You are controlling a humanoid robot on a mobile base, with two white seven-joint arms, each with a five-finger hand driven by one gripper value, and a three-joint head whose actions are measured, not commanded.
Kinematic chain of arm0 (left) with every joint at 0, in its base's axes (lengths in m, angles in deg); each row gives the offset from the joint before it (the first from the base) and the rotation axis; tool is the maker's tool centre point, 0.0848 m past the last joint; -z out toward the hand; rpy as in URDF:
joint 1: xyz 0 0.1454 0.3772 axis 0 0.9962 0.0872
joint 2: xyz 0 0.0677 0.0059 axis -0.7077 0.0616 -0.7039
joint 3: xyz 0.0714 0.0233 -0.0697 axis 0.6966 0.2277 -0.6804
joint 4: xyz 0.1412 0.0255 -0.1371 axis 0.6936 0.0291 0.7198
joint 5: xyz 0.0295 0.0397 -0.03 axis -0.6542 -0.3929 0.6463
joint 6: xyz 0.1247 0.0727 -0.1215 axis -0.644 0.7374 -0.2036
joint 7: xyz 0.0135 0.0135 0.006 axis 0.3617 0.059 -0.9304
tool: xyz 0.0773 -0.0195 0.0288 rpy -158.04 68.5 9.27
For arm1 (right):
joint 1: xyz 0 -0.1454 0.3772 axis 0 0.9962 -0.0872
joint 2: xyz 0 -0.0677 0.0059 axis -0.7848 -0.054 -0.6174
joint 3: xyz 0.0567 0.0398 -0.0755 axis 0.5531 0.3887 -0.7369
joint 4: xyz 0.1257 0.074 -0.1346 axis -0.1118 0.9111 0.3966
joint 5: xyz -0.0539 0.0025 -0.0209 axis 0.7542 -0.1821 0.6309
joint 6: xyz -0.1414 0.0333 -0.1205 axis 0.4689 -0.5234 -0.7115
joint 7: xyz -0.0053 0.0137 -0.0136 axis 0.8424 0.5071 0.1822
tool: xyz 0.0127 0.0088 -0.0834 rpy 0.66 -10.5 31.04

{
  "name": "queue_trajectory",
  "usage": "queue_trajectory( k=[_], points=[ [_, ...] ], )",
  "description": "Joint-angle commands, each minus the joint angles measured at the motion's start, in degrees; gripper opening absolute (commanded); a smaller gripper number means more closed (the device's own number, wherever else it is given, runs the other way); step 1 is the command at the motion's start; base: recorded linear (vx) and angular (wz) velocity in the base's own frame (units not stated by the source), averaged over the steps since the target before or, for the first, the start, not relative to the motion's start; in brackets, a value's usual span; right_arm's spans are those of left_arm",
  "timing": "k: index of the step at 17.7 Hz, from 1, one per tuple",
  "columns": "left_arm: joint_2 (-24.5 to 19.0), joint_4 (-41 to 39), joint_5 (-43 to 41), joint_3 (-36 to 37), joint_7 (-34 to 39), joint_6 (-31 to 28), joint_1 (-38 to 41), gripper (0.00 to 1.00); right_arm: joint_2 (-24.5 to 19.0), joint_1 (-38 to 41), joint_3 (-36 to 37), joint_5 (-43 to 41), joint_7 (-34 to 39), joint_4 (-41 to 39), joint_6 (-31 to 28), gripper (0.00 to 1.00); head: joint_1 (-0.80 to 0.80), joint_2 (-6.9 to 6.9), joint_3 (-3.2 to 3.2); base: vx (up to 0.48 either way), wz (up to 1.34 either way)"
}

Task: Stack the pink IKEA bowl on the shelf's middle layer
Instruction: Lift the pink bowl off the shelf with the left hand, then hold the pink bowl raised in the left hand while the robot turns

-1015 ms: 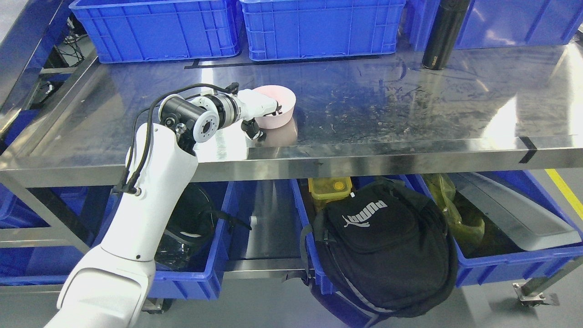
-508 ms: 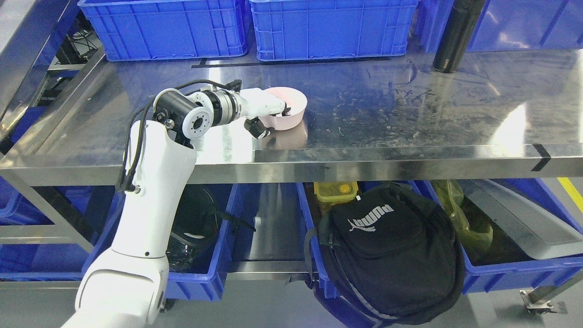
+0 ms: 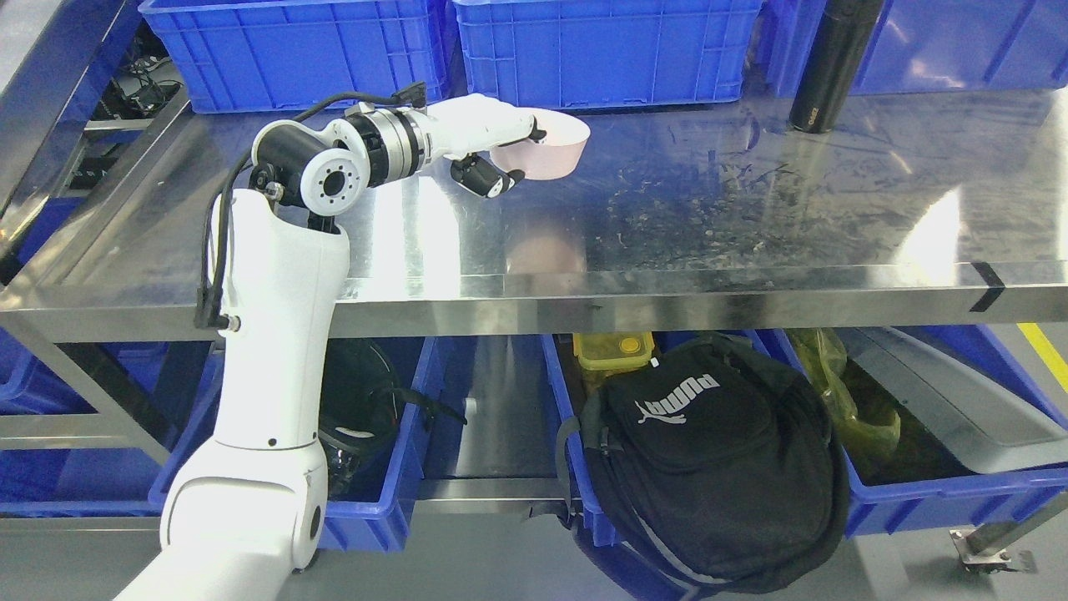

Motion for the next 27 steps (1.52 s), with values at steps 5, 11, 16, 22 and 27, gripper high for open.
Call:
queue_trajectory(
  k=[5,11,16,22,27],
  points=[
    [2.0,-6.4,3.6,-5.2,0.4,4.6,-0.1,0.00,1.0,1.3,0.0,0.0,0.0,-1.0,0.0,1.00,0.00,0.00,0.00,0.000,0.00],
    [2.0,-8.6,5.3,-6.6,2.1,12.4,1.7,0.00,1.0,1.3,0.0,0.0,0.0,-1.0,0.0,1.00,0.00,0.00,0.00,0.002,0.02],
    [2.0,-9.2,7.5,-5.6,3.0,15.1,3.5,0.01,1.0,1.3,0.0,0.0,0.0,-1.0,0.0,1.00,0.00,0.00,0.00,0.003,0.25],
    [2.0,-9.8,8.2,-5.8,3.1,20.2,6.1,0.01,1.0,1.3,0.0,0.0,0.0,-1.0,0.0,1.00,0.00,0.00,0.00,-0.007,0.88],
    [2.0,-9.8,8.6,-5.7,3.5,21.2,8.7,0.01,1.0,1.3,0.0,0.0,0.0,-1.0,0.0,1.00,0.00,0.01,0.00,-0.021,1.48]
  ],
)
